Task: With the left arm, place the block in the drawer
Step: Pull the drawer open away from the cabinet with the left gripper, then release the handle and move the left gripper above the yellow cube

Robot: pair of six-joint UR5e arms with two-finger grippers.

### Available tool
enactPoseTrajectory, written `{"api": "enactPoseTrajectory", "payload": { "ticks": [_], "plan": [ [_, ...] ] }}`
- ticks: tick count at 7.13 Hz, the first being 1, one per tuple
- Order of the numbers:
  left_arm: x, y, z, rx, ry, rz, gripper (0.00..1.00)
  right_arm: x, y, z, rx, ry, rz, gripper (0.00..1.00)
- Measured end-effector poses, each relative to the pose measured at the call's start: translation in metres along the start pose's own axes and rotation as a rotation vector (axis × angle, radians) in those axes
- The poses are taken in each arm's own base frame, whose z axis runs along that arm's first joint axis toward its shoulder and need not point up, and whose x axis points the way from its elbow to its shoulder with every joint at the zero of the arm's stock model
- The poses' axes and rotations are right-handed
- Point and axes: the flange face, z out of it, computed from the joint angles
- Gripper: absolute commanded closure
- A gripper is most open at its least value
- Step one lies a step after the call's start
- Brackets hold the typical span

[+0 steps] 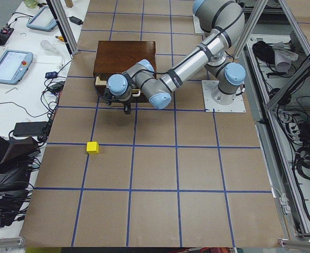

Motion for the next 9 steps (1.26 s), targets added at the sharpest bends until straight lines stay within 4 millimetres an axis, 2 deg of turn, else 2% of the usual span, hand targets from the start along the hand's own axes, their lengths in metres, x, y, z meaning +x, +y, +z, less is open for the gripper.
{"api": "enactPoseTrajectory", "payload": {
  "ticks": [5, 9],
  "plan": [
    [-0.026, 0.006, -0.009, 0.003, -0.023, -0.027, 0.00, 0.000, 0.000, 0.000, 0.000, -0.001, 0.000, 0.00],
    [-0.036, 0.010, -0.013, 0.010, -0.023, -0.036, 0.00, 0.000, 0.000, -0.001, 0.001, -0.001, 0.000, 0.00]
  ]
}}
